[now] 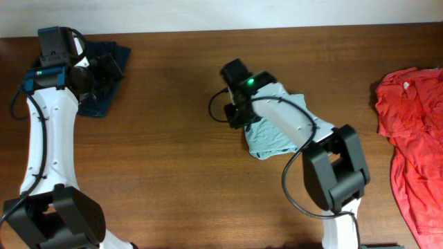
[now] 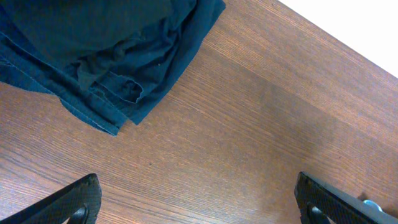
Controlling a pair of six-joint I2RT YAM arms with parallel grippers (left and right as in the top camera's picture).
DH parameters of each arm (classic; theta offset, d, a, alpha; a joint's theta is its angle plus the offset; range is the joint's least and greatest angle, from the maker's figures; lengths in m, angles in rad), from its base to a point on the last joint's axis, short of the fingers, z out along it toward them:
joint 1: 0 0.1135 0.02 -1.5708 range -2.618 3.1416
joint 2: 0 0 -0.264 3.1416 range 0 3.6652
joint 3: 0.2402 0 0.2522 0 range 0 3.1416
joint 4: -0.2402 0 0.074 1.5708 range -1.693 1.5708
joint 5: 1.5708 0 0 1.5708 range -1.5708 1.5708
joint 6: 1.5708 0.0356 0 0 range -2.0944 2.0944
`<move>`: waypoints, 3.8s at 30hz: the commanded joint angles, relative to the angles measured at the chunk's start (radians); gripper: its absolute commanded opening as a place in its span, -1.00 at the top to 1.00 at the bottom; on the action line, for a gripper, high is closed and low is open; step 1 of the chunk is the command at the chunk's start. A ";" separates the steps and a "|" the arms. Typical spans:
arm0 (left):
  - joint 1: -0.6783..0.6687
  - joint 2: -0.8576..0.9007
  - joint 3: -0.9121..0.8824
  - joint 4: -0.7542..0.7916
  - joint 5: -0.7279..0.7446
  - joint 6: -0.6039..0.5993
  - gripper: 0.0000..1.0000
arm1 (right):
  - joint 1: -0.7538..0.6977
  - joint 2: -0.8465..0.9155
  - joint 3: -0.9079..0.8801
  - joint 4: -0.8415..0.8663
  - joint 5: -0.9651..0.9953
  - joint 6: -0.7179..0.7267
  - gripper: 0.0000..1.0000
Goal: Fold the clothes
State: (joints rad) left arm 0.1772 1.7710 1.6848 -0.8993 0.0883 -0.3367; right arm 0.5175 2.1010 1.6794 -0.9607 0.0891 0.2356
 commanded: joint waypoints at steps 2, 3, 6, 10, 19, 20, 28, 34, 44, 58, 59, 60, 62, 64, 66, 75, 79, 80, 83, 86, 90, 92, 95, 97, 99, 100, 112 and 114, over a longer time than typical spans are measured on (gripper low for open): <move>0.002 0.002 -0.001 0.001 -0.007 0.001 -0.98 | 0.042 -0.009 0.016 0.035 0.325 0.148 0.27; 0.002 0.002 -0.001 0.001 -0.007 0.001 -0.98 | 0.047 -0.003 0.015 0.050 0.343 0.148 0.27; 0.002 0.002 -0.001 0.001 -0.007 0.001 -0.98 | 0.052 0.018 0.015 0.089 0.351 0.148 0.27; 0.002 0.002 -0.001 0.001 -0.007 0.001 -0.98 | 0.051 0.058 0.015 0.117 0.353 0.148 0.27; 0.002 0.002 -0.001 0.001 -0.007 0.001 -0.98 | 0.053 0.081 0.015 0.117 0.349 0.152 0.05; 0.002 0.002 -0.001 0.001 -0.007 0.001 -0.98 | 0.053 0.081 0.015 0.116 0.349 0.167 0.03; 0.002 0.002 -0.001 0.001 -0.007 0.001 -0.98 | 0.053 0.083 0.015 0.105 0.271 0.193 0.00; 0.002 0.002 -0.001 0.001 -0.007 0.001 -0.98 | 0.053 0.102 0.015 0.106 0.289 0.193 0.03; 0.002 0.002 -0.001 0.001 -0.007 0.001 -0.99 | 0.053 0.127 0.023 0.109 0.338 0.192 0.90; 0.002 0.002 -0.001 0.001 -0.007 0.001 -0.98 | 0.051 0.114 0.216 0.045 0.387 0.187 0.92; 0.002 0.002 -0.001 0.001 -0.007 0.001 -0.98 | 0.051 0.114 0.216 0.049 0.386 0.188 0.92; 0.002 0.002 -0.001 0.001 -0.007 0.001 -0.99 | 0.051 0.115 0.214 0.050 0.386 0.188 0.92; 0.002 0.002 -0.001 0.001 -0.007 0.001 -0.98 | 0.052 0.121 0.200 0.063 0.386 0.188 0.89; 0.002 0.002 -0.001 0.001 -0.007 0.001 -0.98 | 0.051 0.130 0.180 0.087 0.386 0.188 0.64; 0.002 0.002 -0.001 0.001 -0.007 0.001 -0.98 | 0.051 0.144 0.159 0.122 0.386 0.188 0.25; 0.002 0.002 -0.001 0.001 -0.007 0.001 -0.99 | 0.019 0.066 0.219 0.006 0.315 0.091 -0.37; 0.002 0.002 -0.001 0.001 -0.007 0.001 -0.98 | -0.045 -0.050 0.220 -0.095 0.122 0.072 -0.06; 0.002 0.002 -0.001 0.001 -0.007 0.001 -0.98 | -0.064 -0.072 0.220 -0.113 0.057 0.047 0.16; 0.002 0.002 -0.001 0.001 -0.007 0.001 -0.98 | -0.128 -0.113 0.220 -0.177 -0.132 -0.011 0.92; 0.002 0.002 -0.001 0.001 -0.007 0.001 -0.98 | -0.201 -0.117 0.219 -0.259 -0.250 -0.082 0.91; 0.002 0.002 -0.001 0.001 -0.007 0.001 -0.99 | -0.311 -0.116 0.187 -0.259 -0.371 -0.165 0.92; 0.002 0.002 -0.001 0.001 -0.007 0.001 -0.99 | -0.365 -0.114 0.162 -0.212 -0.486 -0.208 0.92; 0.002 0.002 -0.001 0.001 -0.007 0.001 -0.99 | -0.436 -0.113 0.105 -0.133 -0.562 -0.209 0.92; 0.002 0.002 -0.001 0.001 -0.007 0.001 -0.98 | -0.471 -0.112 0.050 -0.070 -0.599 -0.209 0.92; 0.002 0.002 -0.001 0.001 -0.007 0.001 -0.98 | -0.498 -0.111 -0.032 0.019 -0.690 -0.211 0.92; 0.002 0.002 -0.001 0.001 -0.007 0.001 -0.99 | -0.507 -0.111 -0.074 0.066 -0.734 -0.210 0.92; 0.002 0.002 -0.001 0.001 -0.007 0.001 -0.98 | -0.547 -0.015 -0.480 0.671 -0.811 -0.015 0.92; 0.002 0.002 -0.001 0.001 -0.007 0.001 -0.98 | -0.552 0.014 -0.483 0.715 -0.850 0.013 0.92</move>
State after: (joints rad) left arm 0.1772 1.7710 1.6848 -0.8993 0.0879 -0.3367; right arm -0.0204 2.0693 1.2156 -0.2817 -0.7013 0.1673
